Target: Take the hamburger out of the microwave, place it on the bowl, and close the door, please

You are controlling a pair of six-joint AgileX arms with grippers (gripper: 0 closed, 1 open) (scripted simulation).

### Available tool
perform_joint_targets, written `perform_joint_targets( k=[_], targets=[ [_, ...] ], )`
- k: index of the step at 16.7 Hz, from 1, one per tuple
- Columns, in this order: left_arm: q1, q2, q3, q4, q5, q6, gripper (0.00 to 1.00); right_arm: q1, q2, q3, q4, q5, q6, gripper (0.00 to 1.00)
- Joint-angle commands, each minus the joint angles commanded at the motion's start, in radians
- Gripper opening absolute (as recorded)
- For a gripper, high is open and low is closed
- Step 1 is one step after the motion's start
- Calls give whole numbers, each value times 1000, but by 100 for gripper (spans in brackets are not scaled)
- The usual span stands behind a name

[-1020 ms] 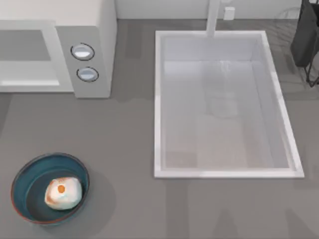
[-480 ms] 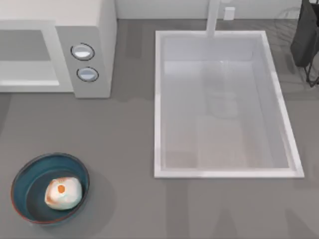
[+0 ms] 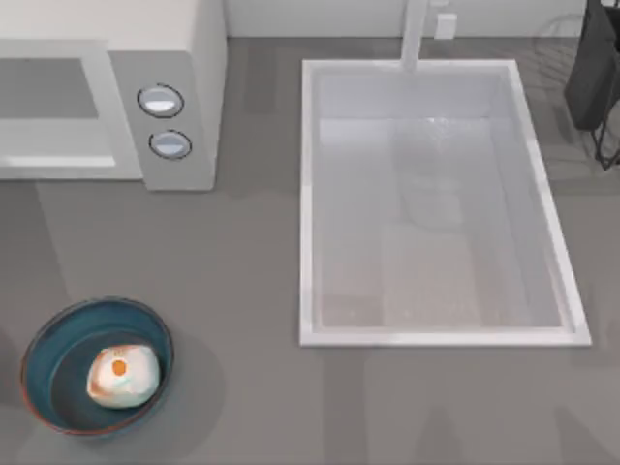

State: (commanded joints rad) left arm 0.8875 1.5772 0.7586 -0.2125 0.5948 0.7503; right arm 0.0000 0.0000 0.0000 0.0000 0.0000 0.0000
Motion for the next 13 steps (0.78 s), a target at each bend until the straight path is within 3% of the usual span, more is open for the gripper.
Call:
perform_joint_targets(
  k=[7, 13],
  targets=[
    [-29, -40, -45, 22, -17, -35, 0, 0, 0, 0, 0, 0, 0, 100],
    [-268, -279, -245, 94, -150, -254, 0, 0, 0, 0, 0, 0, 0, 100]
  ],
)
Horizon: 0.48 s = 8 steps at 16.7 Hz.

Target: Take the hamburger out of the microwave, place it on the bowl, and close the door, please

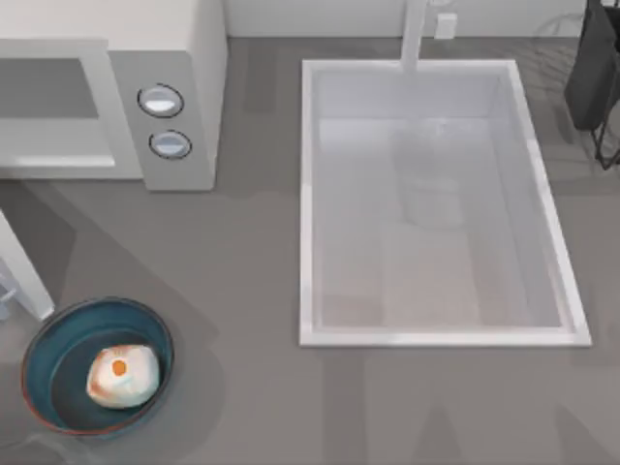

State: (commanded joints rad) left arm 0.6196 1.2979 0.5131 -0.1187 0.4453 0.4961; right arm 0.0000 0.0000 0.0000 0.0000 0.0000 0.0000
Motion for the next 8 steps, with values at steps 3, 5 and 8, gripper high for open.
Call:
perform_joint_targets(
  k=[3, 5, 8],
  targets=[
    [-59, -58, -57, 23, -41, -58, 0, 0, 0, 0, 0, 0, 0, 100],
    [-59, -59, -58, 23, -42, -59, 0, 0, 0, 0, 0, 0, 0, 100],
    [-70, -61, -59, 21, -50, -72, 0, 0, 0, 0, 0, 0, 0, 100]
  ],
)
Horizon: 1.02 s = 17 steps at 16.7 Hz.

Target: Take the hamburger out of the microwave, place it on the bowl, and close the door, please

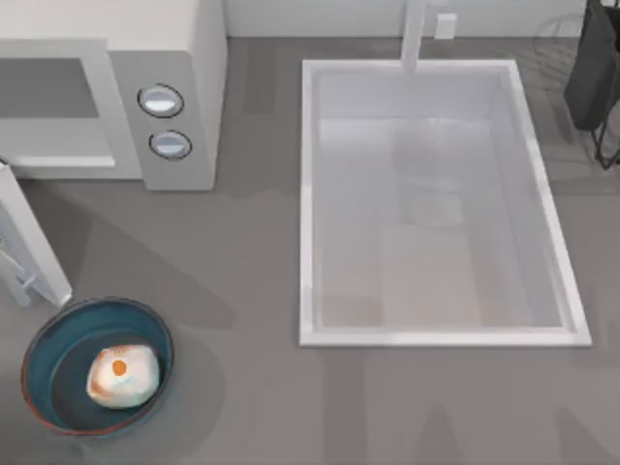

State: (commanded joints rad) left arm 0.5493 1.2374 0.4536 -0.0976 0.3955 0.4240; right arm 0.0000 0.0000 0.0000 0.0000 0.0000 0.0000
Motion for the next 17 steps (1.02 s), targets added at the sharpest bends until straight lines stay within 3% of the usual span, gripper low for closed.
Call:
perform_joint_targets(
  k=[3, 10, 17],
  targets=[
    [-99, -36, -23, 3, -71, -80, 0, 0, 0, 0, 0, 0, 0, 100],
    [-471, -169, -103, 16, -311, -349, 0, 0, 0, 0, 0, 0, 0, 100],
    [-504, -181, -109, 19, -340, -384, 0, 0, 0, 0, 0, 0, 0, 100]
  ],
)
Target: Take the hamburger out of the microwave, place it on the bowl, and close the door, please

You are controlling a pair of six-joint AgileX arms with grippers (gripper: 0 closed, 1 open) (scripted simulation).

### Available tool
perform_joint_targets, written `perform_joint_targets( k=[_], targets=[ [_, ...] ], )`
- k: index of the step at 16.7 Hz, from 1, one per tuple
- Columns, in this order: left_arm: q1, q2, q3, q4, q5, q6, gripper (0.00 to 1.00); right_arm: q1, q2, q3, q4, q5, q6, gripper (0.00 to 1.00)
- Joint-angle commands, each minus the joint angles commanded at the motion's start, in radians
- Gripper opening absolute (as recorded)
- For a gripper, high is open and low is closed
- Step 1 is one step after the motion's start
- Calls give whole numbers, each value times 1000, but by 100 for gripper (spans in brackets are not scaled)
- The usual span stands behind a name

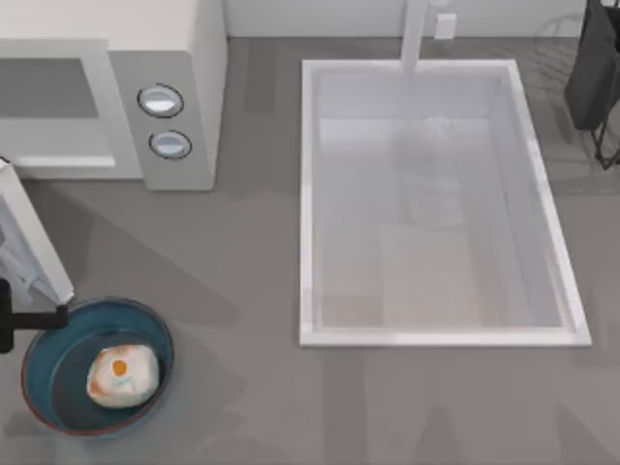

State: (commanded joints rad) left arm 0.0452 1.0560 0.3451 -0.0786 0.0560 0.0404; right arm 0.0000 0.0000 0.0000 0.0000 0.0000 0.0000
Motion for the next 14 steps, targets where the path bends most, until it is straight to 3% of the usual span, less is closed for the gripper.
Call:
perform_joint_targets(
  k=[10, 14],
  targets=[
    [-24, 450, 256, 179, -13, -11, 0, 0, 0, 0, 0, 0, 0, 100],
    [-28, 508, 298, 210, -16, -13, 0, 0, 0, 0, 0, 0, 0, 100]
  ],
)
